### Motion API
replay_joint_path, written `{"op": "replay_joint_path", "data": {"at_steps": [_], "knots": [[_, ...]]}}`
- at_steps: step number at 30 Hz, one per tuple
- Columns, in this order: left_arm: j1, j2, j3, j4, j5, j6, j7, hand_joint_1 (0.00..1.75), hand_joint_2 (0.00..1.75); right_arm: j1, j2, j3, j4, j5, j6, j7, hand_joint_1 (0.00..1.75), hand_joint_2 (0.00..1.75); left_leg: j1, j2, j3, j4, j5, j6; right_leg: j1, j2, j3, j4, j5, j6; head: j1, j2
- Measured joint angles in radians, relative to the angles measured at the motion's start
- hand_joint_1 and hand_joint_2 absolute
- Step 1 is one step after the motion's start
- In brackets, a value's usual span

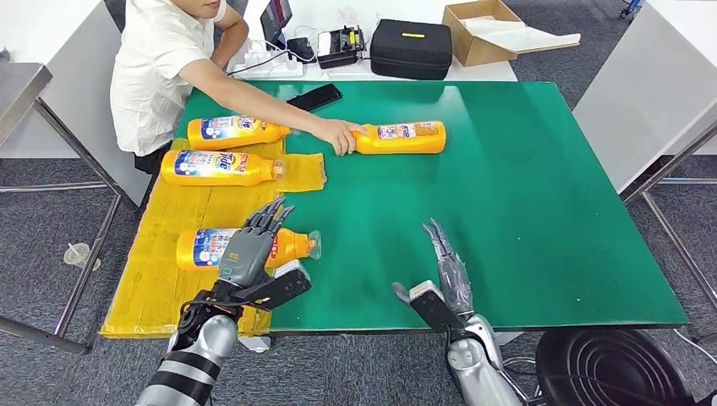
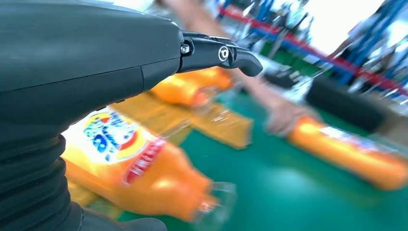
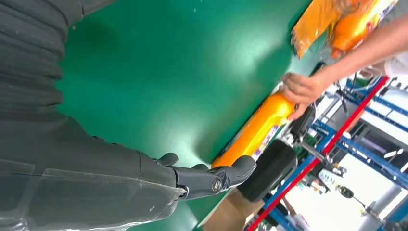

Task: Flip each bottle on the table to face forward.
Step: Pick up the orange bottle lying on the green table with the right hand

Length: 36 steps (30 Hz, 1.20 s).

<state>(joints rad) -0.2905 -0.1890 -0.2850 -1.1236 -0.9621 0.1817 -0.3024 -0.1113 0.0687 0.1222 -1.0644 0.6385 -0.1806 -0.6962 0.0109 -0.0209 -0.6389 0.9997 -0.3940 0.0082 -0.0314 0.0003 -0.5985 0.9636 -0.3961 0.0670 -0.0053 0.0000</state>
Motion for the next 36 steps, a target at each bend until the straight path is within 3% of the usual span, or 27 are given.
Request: {"op": "replay_joint_path", "data": {"at_steps": [5,11,27,29,30,33,34,36], "knots": [[0.067,-0.016,-0.079,-0.160,0.024,-0.021,-0.001,0.00,1.75,0.023,0.022,-0.047,-0.047,0.031,-0.033,0.001,0.00,1.75,0.000,0.000,-0.001,0.000,-0.001,0.000,0.001,0.000,-0.001,0.000,-0.001,-0.001,0.000,0.000],[0.118,-0.022,-0.130,-0.260,0.082,-0.058,-0.009,0.00,1.75,0.040,0.045,-0.080,-0.096,0.131,-0.085,0.039,0.00,1.75,0.000,0.001,-0.001,0.000,-0.001,0.000,0.000,0.000,-0.001,0.000,-0.001,-0.001,0.000,0.000],[0.157,-0.031,-0.163,-0.319,0.155,-0.096,-0.014,0.00,1.75,0.048,0.050,-0.091,-0.138,0.173,-0.099,0.066,0.00,1.75,0.000,0.001,-0.001,0.000,-0.001,0.000,0.000,0.000,-0.001,0.000,-0.001,-0.001,0.000,0.000],[0.167,-0.039,-0.160,-0.318,0.273,-0.145,-0.008,0.00,1.75,0.046,0.049,-0.095,-0.138,0.131,-0.047,0.074,0.00,1.75,0.000,0.000,-0.001,0.000,-0.001,0.000,0.000,0.000,-0.001,0.000,-0.001,-0.001,0.000,0.000],[0.173,-0.047,-0.158,-0.313,0.357,-0.175,-0.003,0.00,1.75,0.044,0.048,-0.102,-0.138,0.077,0.015,0.081,0.00,1.31,0.000,0.000,-0.001,0.000,-0.001,0.000,0.000,0.000,-0.001,0.000,-0.001,-0.001,0.000,0.000],[0.190,-0.072,-0.148,-0.279,0.561,-0.233,0.008,0.00,1.75,0.032,0.047,-0.134,-0.138,-0.081,0.213,0.120,0.00,1.31,0.000,0.000,-0.001,0.000,-0.001,0.000,0.000,0.000,-0.001,0.000,-0.001,-0.001,0.000,0.000],[0.194,-0.077,-0.147,-0.266,0.587,-0.236,0.009,0.00,1.75,0.028,0.047,-0.142,-0.138,-0.089,0.232,0.138,0.00,1.75,0.000,0.000,-0.001,0.000,-0.001,0.000,0.000,0.000,-0.001,0.000,-0.001,-0.001,0.000,0.000],[0.203,-0.081,-0.145,-0.250,0.604,-0.236,0.008,0.00,1.75,0.021,0.047,-0.148,-0.141,-0.033,0.191,0.173,0.00,1.75,0.000,0.001,-0.001,0.000,-0.001,0.000,0.000,0.000,-0.001,0.000,0.000,0.000,0.000,0.000]]}}
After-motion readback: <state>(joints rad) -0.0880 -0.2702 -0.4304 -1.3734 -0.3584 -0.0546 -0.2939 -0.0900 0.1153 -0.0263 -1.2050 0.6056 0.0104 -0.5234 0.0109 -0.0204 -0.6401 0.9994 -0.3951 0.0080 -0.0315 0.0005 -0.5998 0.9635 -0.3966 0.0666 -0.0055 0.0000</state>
